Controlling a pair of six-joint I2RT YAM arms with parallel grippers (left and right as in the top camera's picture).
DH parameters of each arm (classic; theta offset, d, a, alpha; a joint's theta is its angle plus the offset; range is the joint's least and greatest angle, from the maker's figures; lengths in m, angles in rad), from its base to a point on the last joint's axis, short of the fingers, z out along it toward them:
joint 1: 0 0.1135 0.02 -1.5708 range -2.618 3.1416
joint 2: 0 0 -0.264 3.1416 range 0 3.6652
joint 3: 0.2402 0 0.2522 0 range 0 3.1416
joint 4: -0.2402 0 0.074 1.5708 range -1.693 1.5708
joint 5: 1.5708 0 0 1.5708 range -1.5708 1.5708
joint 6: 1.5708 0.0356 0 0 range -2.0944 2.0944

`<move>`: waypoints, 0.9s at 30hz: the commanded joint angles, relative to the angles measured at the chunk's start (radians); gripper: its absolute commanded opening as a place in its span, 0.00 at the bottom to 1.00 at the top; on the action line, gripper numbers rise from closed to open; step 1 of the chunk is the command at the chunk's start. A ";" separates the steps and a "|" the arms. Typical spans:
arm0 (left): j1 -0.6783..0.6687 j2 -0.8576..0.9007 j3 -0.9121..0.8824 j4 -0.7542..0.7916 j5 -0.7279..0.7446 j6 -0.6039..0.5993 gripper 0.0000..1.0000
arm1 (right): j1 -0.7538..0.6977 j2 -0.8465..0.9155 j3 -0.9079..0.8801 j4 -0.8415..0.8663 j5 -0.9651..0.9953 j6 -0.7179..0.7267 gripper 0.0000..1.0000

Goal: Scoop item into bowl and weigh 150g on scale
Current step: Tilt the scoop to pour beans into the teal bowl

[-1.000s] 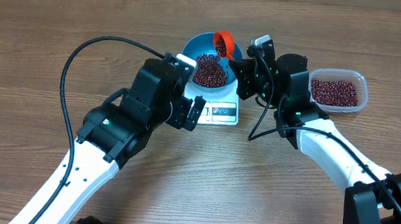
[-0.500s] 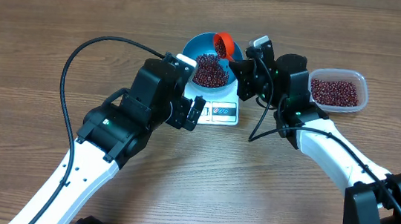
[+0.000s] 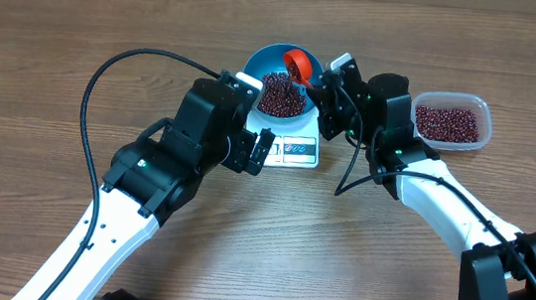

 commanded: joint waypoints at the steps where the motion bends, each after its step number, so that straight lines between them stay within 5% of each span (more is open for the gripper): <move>1: 0.004 0.004 0.026 0.002 -0.009 0.005 1.00 | 0.003 0.005 0.003 0.005 0.008 -0.040 0.04; 15: 0.004 0.004 0.026 0.002 -0.009 0.005 1.00 | 0.003 0.005 0.003 0.008 -0.014 -0.283 0.04; 27: 0.004 0.004 0.026 0.002 -0.009 0.005 1.00 | 0.003 -0.019 0.004 0.059 -0.047 -0.307 0.04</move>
